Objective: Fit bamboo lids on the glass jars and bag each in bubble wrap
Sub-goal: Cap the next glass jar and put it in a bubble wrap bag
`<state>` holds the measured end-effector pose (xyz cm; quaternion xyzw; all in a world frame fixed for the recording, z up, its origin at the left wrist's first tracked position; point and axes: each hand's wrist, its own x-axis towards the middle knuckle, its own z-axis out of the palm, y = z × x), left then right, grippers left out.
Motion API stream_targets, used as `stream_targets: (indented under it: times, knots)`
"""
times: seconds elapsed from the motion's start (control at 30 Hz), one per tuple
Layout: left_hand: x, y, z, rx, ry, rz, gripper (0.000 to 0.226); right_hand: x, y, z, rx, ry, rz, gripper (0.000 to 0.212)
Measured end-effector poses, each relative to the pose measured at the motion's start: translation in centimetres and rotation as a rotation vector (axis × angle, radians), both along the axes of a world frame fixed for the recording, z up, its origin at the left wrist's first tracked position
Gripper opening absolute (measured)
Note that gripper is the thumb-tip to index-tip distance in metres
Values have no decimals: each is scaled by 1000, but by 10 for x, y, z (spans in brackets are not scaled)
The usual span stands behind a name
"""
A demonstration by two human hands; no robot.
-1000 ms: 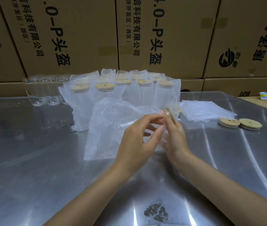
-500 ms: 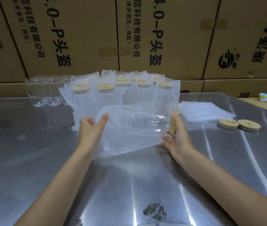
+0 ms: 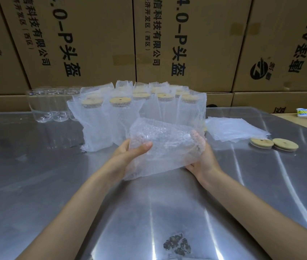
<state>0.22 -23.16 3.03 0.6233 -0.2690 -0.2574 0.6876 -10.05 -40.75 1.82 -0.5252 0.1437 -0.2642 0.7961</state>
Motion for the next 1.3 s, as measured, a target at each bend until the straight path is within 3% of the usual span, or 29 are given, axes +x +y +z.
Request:
stream_targets:
  times: [0.2,0.37,0.5,0.6,0.7,0.83,0.9,1.0,1.1,1.3]
  knots:
    - [-1,1,-2,-60,16,-88,61,0,3,-1,-66,47,89,30]
    - [2,-5,-9,-120,54,-27,59,1,-2,3,-56,11,132,32]
    - [0,-11,-11,-249,221,20,63,-3,0,10,63,-85,33,45]
    - [-4,-16,-9,-302,334,15,75,-2,-1,8,101,-72,-147,79]
    - [-13,-20,-5,-407,399,-37,61,-1,4,7,161,-44,30,96]
    - [-26,-23,-5,-420,395,-1,62,-3,32,-1,36,-2,555,79]
    - [-33,-26,-8,-364,331,98,64,-3,39,-6,-26,-27,645,83]
    - [-42,-32,-15,-302,184,174,65,-6,36,2,31,-96,569,74]
    - [-49,-38,-15,-314,121,86,70,-9,19,16,132,-181,412,54]
    - [-54,-40,-22,-318,56,-42,74,-13,-1,30,92,-293,175,35]
